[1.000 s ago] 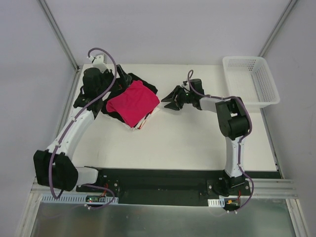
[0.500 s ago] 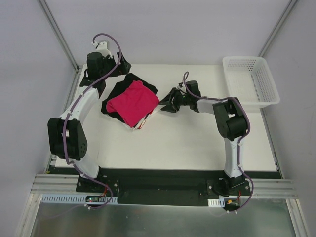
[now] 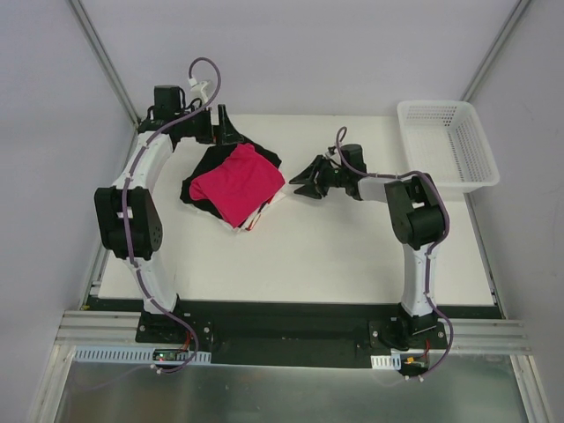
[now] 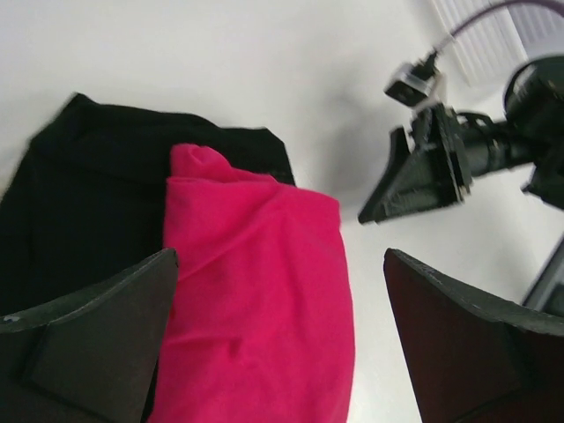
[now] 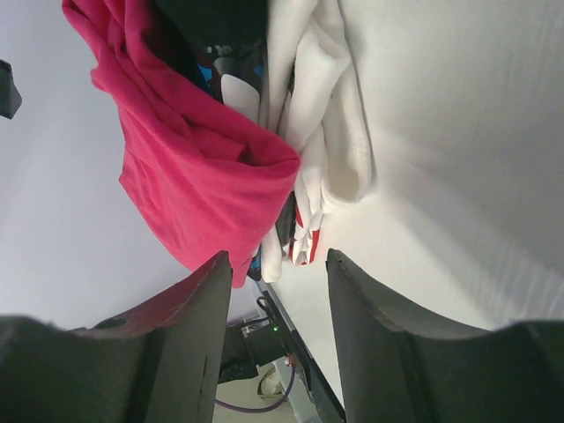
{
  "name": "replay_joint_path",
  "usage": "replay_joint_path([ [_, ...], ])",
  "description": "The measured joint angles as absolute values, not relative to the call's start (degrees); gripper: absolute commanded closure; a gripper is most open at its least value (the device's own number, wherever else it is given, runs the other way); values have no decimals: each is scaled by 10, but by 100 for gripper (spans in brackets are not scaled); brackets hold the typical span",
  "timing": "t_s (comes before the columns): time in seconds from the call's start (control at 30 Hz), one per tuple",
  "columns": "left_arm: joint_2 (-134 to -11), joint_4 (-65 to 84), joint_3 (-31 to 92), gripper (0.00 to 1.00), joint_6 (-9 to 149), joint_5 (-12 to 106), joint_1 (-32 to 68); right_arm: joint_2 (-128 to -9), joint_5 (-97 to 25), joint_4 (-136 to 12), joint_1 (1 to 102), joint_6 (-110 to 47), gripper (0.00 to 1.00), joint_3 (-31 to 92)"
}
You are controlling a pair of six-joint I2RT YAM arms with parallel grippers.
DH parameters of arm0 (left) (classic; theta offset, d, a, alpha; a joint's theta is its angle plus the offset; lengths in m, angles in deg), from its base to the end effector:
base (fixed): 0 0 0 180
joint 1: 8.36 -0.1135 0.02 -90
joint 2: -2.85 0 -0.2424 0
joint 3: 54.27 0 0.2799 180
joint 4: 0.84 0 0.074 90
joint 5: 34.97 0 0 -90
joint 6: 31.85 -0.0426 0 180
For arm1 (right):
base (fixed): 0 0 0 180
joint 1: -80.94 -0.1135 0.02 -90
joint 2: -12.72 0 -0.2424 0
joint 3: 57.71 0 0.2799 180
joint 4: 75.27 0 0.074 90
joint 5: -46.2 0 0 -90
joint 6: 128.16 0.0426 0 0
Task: Fold and stack the t-shirts
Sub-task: Smooth out wrinkles on the folded tshirt
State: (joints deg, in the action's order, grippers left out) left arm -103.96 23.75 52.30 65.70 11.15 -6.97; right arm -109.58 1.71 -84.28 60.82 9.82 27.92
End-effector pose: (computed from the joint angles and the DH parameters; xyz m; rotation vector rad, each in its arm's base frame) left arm 0.4642 -0.0408 0.3004 0.3889 1.9360 -0.8632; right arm 0.4271 0.1888 0.1030 -0.0121 2.2632 1.5054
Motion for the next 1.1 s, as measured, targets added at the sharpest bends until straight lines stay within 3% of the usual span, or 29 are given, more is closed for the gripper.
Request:
replay_joint_path([
  [0.33, -1115, 457, 596, 1, 520, 33, -69, -1094, 20, -872, 611, 112, 51, 246],
  [0.7, -1205, 514, 678, 1, 497, 31, -69, -1061, 23, -895, 634, 123, 51, 216],
  [1.1, -1209, 567, 776, 1, 470, 77, -70, -1060, 26, -907, 647, 131, 51, 215],
])
